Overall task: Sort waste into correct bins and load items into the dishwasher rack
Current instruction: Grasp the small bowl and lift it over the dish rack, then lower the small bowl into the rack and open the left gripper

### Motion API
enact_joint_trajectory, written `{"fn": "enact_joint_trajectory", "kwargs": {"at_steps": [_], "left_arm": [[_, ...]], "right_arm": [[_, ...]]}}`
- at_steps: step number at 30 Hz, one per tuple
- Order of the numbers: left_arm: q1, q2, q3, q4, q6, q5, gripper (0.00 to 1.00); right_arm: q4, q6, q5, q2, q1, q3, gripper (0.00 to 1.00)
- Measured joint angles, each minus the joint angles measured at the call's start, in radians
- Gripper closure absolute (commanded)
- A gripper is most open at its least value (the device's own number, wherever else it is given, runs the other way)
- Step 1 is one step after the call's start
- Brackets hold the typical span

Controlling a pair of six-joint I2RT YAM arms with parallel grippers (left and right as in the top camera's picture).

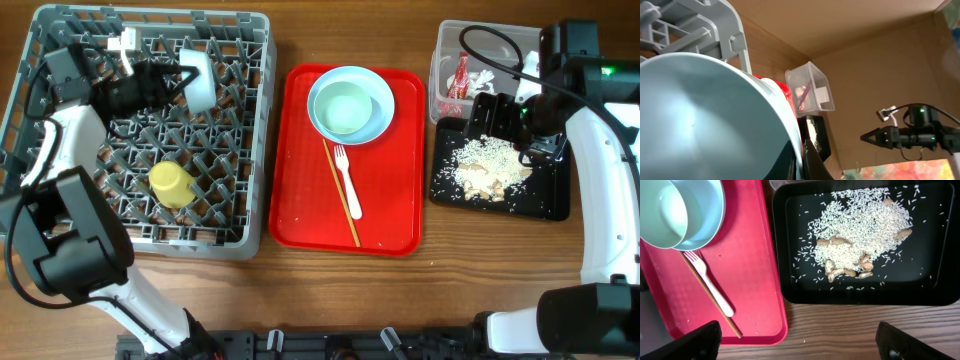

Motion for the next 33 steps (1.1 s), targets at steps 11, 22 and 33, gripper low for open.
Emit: {"fn": "enact_joint_trajectory", "kwargs": {"at_steps": [11,22,33], "left_arm": [[0.067,0.016,0.0,0.002,-0.001,0.023,0.82],[0.122,0.025,0.0,-0.06,-0.01,-0.08,0.26],[0.2,0.026,0.001,-0.132,-0.007,-0.182,0.0]], "right_arm": [[-0.003,0.0,0.0,0.0,0.0,0.0,0.0],[-0.005,0.0,0.0,0.0,0.0,0.0,0.0],[-0.007,0.0,0.0,0.0,0.0,0.0,0.0]]}}
